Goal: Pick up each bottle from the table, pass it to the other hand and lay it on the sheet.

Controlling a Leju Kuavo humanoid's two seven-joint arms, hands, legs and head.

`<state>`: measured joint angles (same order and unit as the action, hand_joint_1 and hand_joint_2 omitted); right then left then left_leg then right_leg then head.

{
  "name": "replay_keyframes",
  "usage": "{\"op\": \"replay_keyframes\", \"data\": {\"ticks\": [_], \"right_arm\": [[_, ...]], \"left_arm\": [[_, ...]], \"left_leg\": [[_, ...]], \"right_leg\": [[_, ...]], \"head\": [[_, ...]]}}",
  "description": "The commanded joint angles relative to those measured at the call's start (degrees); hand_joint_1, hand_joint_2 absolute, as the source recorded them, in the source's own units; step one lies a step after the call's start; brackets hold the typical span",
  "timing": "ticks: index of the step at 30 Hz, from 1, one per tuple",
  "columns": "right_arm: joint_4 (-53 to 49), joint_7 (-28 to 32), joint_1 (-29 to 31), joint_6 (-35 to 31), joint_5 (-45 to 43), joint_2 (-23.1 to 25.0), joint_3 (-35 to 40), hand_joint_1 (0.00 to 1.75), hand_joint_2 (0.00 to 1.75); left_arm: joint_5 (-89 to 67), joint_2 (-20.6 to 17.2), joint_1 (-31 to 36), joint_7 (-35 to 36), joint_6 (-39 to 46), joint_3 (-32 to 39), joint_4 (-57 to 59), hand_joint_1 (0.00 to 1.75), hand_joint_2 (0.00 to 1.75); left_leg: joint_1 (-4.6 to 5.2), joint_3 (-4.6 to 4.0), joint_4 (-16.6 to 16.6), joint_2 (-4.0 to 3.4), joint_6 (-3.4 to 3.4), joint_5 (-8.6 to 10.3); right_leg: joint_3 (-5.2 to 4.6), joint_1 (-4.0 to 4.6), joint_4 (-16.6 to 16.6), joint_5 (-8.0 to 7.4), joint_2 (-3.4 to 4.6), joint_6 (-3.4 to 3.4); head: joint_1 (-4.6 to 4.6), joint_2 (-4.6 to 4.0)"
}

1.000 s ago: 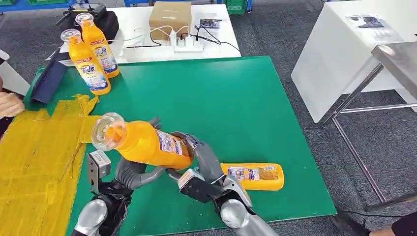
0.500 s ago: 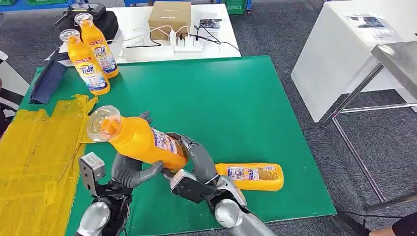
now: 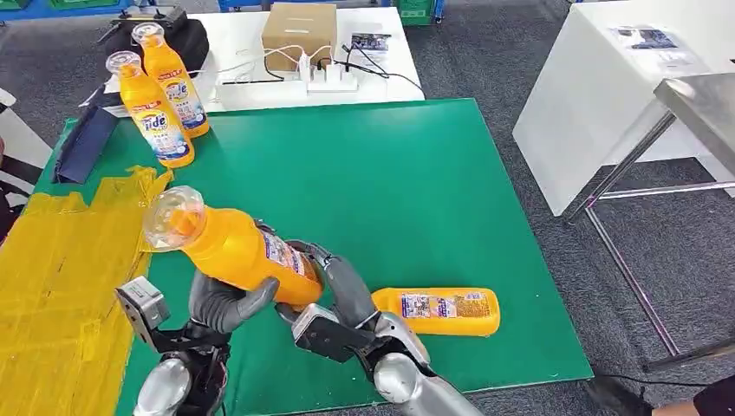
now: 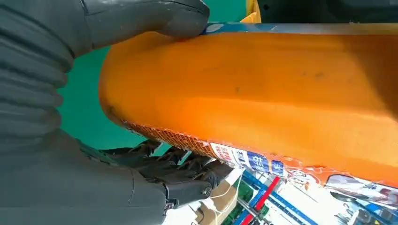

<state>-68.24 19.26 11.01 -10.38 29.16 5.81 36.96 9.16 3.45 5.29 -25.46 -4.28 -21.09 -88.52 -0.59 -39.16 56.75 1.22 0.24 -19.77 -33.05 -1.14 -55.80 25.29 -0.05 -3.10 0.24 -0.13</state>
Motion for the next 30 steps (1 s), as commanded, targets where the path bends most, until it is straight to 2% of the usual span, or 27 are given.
{"op": "replay_keyframes", "data": {"ticks": [1, 2, 4, 5, 8, 16, 17, 18, 19, 20, 22, 23, 25, 27, 30], "right_arm": [[2.0, 0.4, 0.3, -1.8, 0.1, -1.2, -0.1, 0.37, 1.75], [-0.1, -0.1, -0.6, -6.7, 3.2, -1.6, -0.9, 0.0, 1.75], [-2.6, -1.2, -1.3, -7.7, 4.6, -2.6, -1.4, 0.0, 1.75], [-4.5, -2.8, -1.8, -9.1, 7.7, -3.8, -1.7, 0.0, 1.75], [-9.7, -7.5, -3.7, -8.6, 16.0, -7.2, -3.4, 0.0, 1.75], [-9.8, -7.1, -4.2, -7.6, 16.5, -6.7, -4.3, 0.0, 1.75], [-10.3, -11.2, -4.2, -6.9, 23.1, -8.5, -3.7, 0.0, 1.75], [-11.6, -12.7, -4.6, -5.8, 25.6, -9.9, -3.6, 0.0, 1.75], [-12.3, -15.0, -4.6, -4.2, 29.7, -12.0, -3.3, 0.0, 1.75], [-12.6, -16.7, -4.4, -2.8, 33.8, -14.3, -2.9, 0.0, 1.75], [-11.8, -18.3, -3.7, -1.7, 36.5, -16.3, -2.9, 0.0, 1.75], [-10.8, -17.2, -2.8, 2.4, 34.8, -18.2, -2.0, 0.0, 1.75], [-9.5, -15.8, -1.8, 5.9, 30.8, -21.9, -1.8, 0.0, 1.75], [-8.7, -16.5, -1.6, 7.3, 31.9, -26.4, -1.3, 0.0, 1.75], [-10.4, -17.3, -3.2, 7.7, 31.4, -28.9, -2.3, 0.0, 1.75]], "left_arm": [[-1.1, -0.1, 2.7, 0.2, 0.0, -1.9, 1.6, 1.75, 1.75], [-6.9, -0.9, 3.1, 0.5, 5.0, -1.8, 2.0, 1.75, 1.75], [-9.5, -1.7, 3.7, 0.7, 7.1, -1.0, 2.5, 1.75, 1.75], [-18.3, -3.0, 4.8, 2.3, 13.5, -0.7, 3.4, 1.75, 1.75], [-34.7, -5.9, 8.5, 8.6, 20.0, 1.1, 6.9, 1.75, 1.75], [-35.2, -5.1, 8.5, 8.0, 18.5, 2.5, 7.0, 1.75, 1.75], [-55.1, -7.8, 10.8, 18.1, 25.9, 1.5, 10.0, 1.75, 1.75], [-61.4, -8.8, 12.6, 21.1, 26.5, 2.1, 12.0, 1.75, 1.75], [-74.1, -11.2, 15.2, 27.3, 26.9, 2.6, 15.7, 1.75, 1.75], [-82.8, -13.6, 18.8, 30.9, 23.3, 2.8, 21.4, 1.75, 1.75], [-86.2, -16.3, 24.7, 31.0, 16.9, 3.1, 32.4, 1.75, 1.75], [-87.5, -17.2, 29.2, 31.2, 14.3, 2.6, 41.4, 1.75, 1.75], [-88.8, -17.2, 34.9, 31.6, 14.2, 2.3, 52.9, 1.75, 1.75], [-89.8, -16.2, 37.6, 33.0, 15.1, 2.6, 60.5, 1.75, 1.75], [-91.0, -15.9, 37.5, 35.6, 14.9, 2.5, 63.2, 1.75, 1.75]], "left_leg": [[-0.02, 0.39, 0.1, 0.0, 0.02, -0.2], [-0.02, 0.25, 0.0, 0.02, 0.02, -0.11], [0.0, 0.25, 0.0, 0.06, 0.01, -0.1], [-0.01, 0.39, 0.1, 0.04, 0.01, -0.18], [-0.01, 0.3, 0.1, 0.06, 0.01, -0.13], [0.01, 0.17, 0.0, -0.04, 0.02, -0.06], [0.0, 0.31, 0.0, -0.05, 0.02, -0.15], [0.01, 0.25, 0.0, -0.03, 0.01, -0.1], [-0.01, 0.35, 0.0, 0.01, 0.0, -0.15], [0.01, 0.19, 0.0, 0.1, 0.0, -0.02], [0.0, 0.28, 0.0, 0.17, -0.02, 0.02], [-0.02, 0.4, 0.0, 0.08, -0.03, -0.02], [-0.02, 0.39, 0.0, 0.07, -0.02, 0.0], [-0.03, 0.35, 0.0, 0.18, 0.03, 0.1], [-0.02, 0.23, 0.0, -0.06, 0.04, 0.1]], "right_leg": [[0.49, 0.07, 0.0, 0.19, -0.11, 0.15], [0.31, 0.05, 0.0, 0.12, -0.1, 0.11], [0.3, 0.03, 0.0, 0.13, -0.14, 0.11], [0.46, 0.06, 0.0, 0.2, -0.15, 0.16], [0.36, 0.05, 0.0, 0.15, -0.15, 0.15], [0.21, 0.02, 0.0, 0.05, -0.03, 0.07], [0.37, 0.04, 0.0, 0.13, -0.04, 0.12], [0.3, 0.02, 0.0, 0.09, -0.05, 0.09], [0.44, 0.05, 0.0, 0.15, -0.1, 0.13], [0.25, 0.02, 0.0, 0.07, -0.17, 0.09], [0.33, 0.03, 0.0, 0.07, -0.25, 0.13], [0.39, 0.06, 0.0, 0.08, -0.18, 0.19], [0.42, 0.07, 0.0, 0.06, -0.17, 0.19], [0.43, 0.08, 0.0, 0.02, -0.29, 0.15], [0.22, 0.04, 0.0, -0.12, -0.06, 0.18]], "head": [[0.0, 0.0], [0.0, 0.0], [0.0, 0.0], [0.0, 0.0], [0.02, 0.0], [0.02, 0.0], [0.0, 0.0], [0.02, 0.0], [0.02, 0.0], [0.0, 0.0], [0.02, 0.0], [0.02, 0.0], [0.0, 0.0], [0.0, 0.0], [0.02, 0.0]]}}
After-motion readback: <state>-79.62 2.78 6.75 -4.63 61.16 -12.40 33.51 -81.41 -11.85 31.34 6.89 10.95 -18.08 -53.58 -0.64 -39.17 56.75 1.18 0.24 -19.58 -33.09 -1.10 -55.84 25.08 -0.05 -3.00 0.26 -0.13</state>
